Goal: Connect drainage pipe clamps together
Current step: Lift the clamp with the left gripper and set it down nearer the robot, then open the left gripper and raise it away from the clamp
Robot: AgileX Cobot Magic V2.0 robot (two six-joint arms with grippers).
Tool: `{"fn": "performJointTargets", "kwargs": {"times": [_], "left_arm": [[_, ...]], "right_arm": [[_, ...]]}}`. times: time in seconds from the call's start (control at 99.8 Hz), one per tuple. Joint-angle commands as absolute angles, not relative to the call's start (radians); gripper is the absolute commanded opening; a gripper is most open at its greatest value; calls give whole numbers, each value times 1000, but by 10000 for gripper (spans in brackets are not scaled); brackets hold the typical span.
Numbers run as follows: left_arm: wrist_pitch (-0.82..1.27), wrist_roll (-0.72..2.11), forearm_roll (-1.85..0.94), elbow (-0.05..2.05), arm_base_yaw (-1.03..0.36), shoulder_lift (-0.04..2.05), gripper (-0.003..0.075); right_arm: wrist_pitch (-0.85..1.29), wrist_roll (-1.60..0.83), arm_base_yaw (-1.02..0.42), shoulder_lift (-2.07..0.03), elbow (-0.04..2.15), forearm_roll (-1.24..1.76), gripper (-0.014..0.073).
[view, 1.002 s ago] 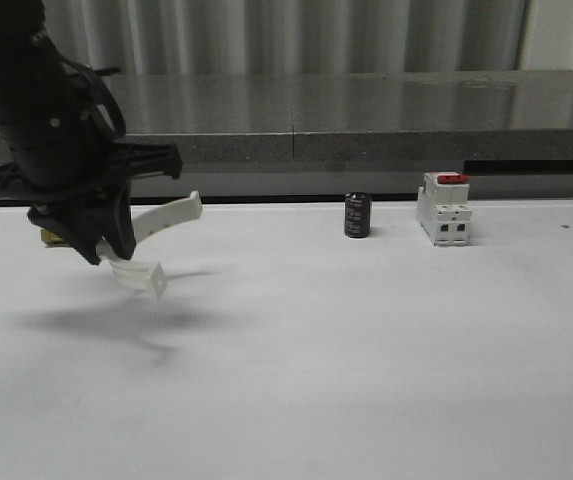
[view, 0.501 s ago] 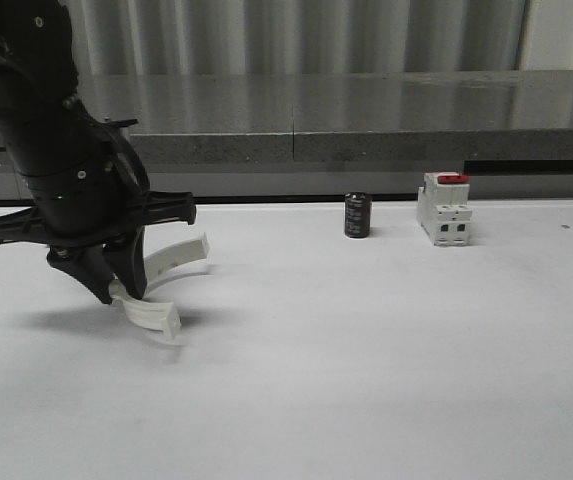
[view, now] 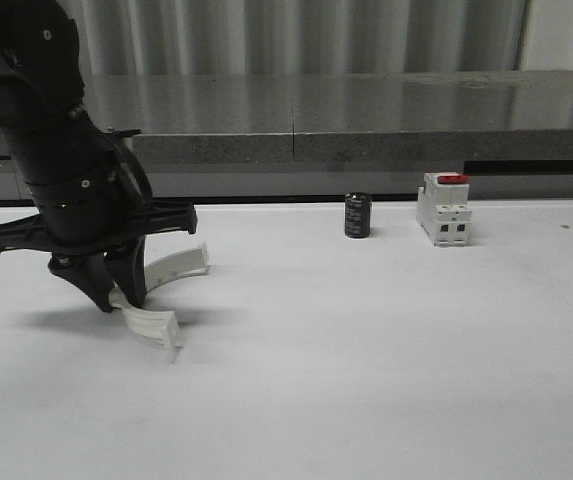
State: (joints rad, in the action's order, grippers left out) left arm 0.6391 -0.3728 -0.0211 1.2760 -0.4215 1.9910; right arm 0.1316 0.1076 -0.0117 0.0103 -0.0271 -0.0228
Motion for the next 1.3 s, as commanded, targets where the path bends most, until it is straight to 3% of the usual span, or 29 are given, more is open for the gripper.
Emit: {"fn": "performJointTargets", "kwargs": {"times": [0.0, 0.14, 0.18, 0.311, 0.792, 1.293], "left_arm": [[634, -384, -23, 1294, -430, 1958, 72], [634, -384, -21, 1294, -430, 1958, 293], [634, -384, -18, 1294, -430, 1958, 405], [632, -384, -11, 1294, -430, 1952, 563], [635, -198, 31, 1283, -397, 1644, 566], [522, -41, -26, 939, -96, 1137, 566]], "right_arm": [[47, 101, -6, 29, -10, -28, -67], [47, 101, -6, 29, -10, -28, -67], [47, 101, -6, 29, -10, -28, -67], [47, 101, -6, 29, -10, -28, -67], [47, 101, -6, 29, -10, -28, -67], [47, 101, -6, 29, -10, -28, -67]]}}
